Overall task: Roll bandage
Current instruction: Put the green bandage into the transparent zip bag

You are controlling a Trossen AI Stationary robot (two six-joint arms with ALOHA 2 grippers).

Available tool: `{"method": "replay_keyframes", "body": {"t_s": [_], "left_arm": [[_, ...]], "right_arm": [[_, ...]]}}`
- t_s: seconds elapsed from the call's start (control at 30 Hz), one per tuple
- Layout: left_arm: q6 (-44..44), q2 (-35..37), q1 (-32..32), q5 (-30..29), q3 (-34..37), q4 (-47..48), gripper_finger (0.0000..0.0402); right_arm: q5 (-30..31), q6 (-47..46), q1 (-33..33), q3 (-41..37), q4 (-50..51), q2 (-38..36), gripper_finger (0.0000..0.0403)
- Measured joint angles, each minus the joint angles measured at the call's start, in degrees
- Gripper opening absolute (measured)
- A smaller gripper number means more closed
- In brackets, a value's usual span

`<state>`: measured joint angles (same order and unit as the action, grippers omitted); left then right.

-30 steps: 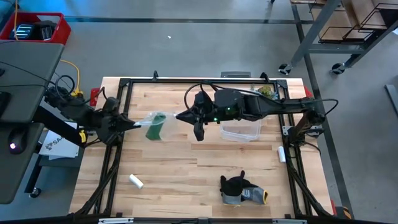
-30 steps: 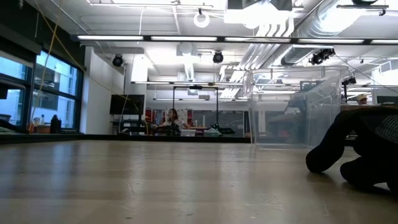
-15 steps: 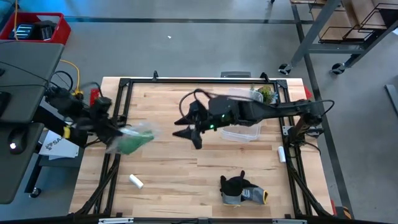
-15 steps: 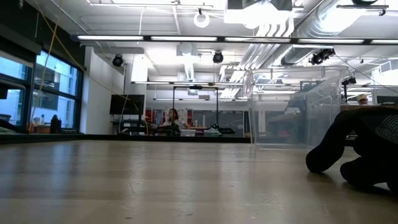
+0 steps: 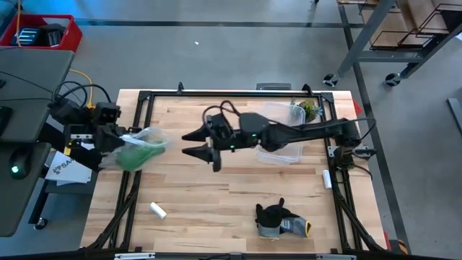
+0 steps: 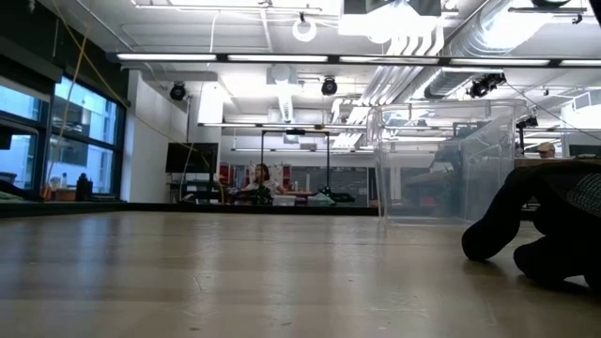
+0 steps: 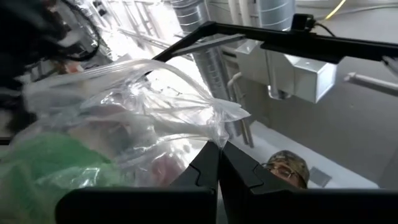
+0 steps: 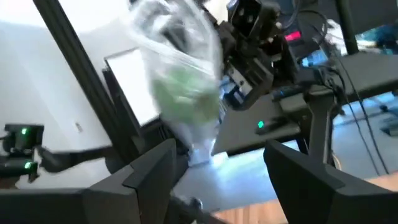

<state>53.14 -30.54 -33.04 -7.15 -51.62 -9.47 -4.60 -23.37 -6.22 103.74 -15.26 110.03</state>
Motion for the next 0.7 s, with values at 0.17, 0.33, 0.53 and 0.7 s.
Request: {"method": "replay_keyframes", "body": {"t_s": [0.17, 0.33, 0.53, 0.7], "left_arm": [[1.15, -1.6, 0.0, 0.41, 0.0, -2.76, 0.0], [2.25, -2.43, 0.0, 0.41, 0.0, -2.8, 0.0], [1.4, -2.69, 0.0, -0.46, 0.0, -2.87, 0.0], [1.28, -2.67, 0.0, -1.1, 0.0, -2.38, 0.0]], "right_arm": [[-2.82, -2.6, 1.15, -0.04, -10.85, 3.12, 0.0238], [-4.74, -3.79, 1.55, 0.0, -17.19, 4.32, 0.0238], [-3.76, -3.66, 1.16, 0.0, -17.28, 4.44, 0.0236], [-3.43, -3.36, 1.2, 0.0, -18.87, 4.57, 0.0202]]}}
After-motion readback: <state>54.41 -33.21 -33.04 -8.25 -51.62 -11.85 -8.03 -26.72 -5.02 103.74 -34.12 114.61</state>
